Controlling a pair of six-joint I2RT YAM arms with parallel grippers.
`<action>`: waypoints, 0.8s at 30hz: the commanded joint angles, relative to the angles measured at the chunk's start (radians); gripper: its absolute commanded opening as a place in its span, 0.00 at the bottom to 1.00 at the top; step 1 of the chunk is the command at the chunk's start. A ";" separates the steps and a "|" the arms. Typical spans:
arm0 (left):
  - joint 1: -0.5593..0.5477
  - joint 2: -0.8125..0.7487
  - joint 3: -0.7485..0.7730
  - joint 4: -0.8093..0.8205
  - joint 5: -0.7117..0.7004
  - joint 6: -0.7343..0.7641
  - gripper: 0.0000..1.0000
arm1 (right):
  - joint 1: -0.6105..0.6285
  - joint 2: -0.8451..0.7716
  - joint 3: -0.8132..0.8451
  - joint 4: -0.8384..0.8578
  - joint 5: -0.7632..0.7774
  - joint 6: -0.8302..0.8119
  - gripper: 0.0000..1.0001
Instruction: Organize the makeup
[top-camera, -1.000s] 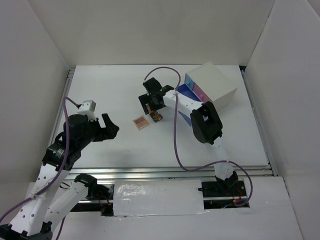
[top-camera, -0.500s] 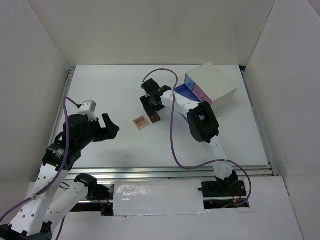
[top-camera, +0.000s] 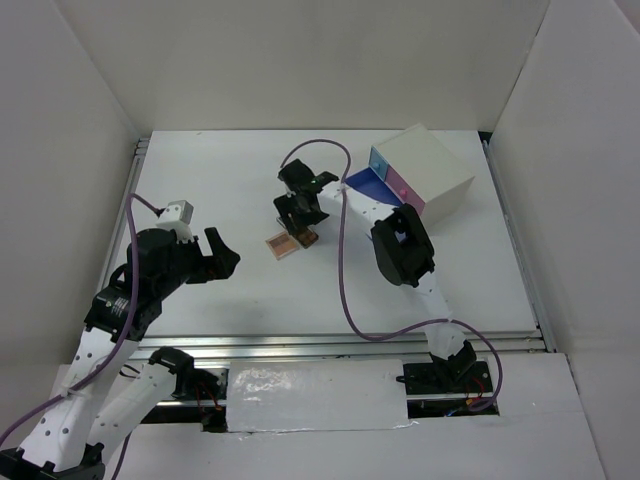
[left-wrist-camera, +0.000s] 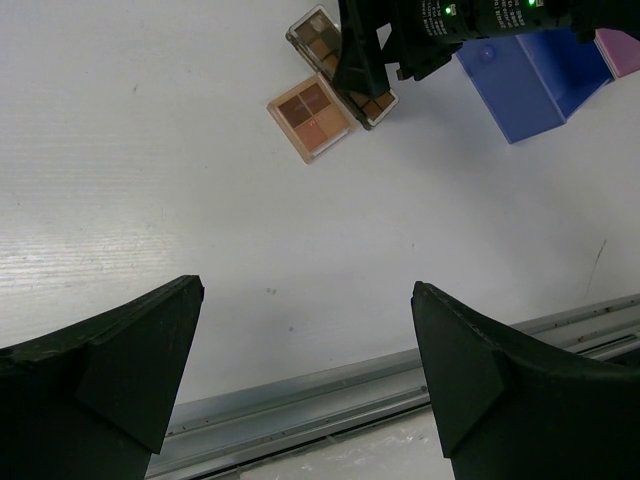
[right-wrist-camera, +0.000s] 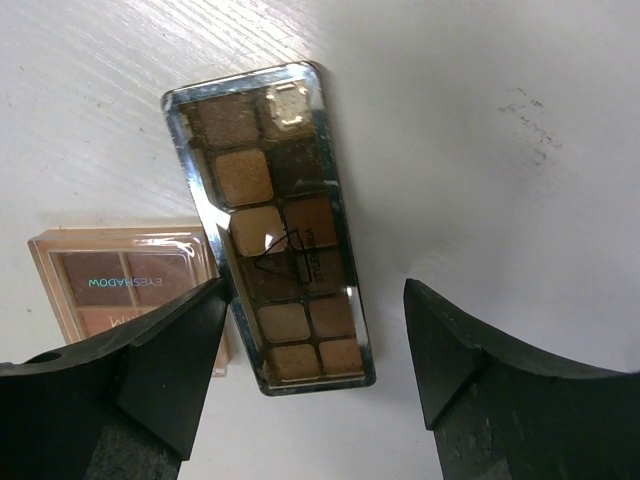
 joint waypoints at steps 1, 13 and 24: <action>0.004 -0.010 0.010 0.032 0.012 0.010 0.99 | 0.015 0.009 0.014 -0.041 -0.017 0.010 0.79; 0.004 -0.029 0.007 0.035 0.013 0.010 0.99 | 0.020 -0.087 -0.072 0.033 -0.130 0.014 0.77; 0.004 -0.030 0.007 0.035 0.015 0.009 0.99 | 0.041 -0.039 -0.082 -0.050 0.007 -0.003 0.77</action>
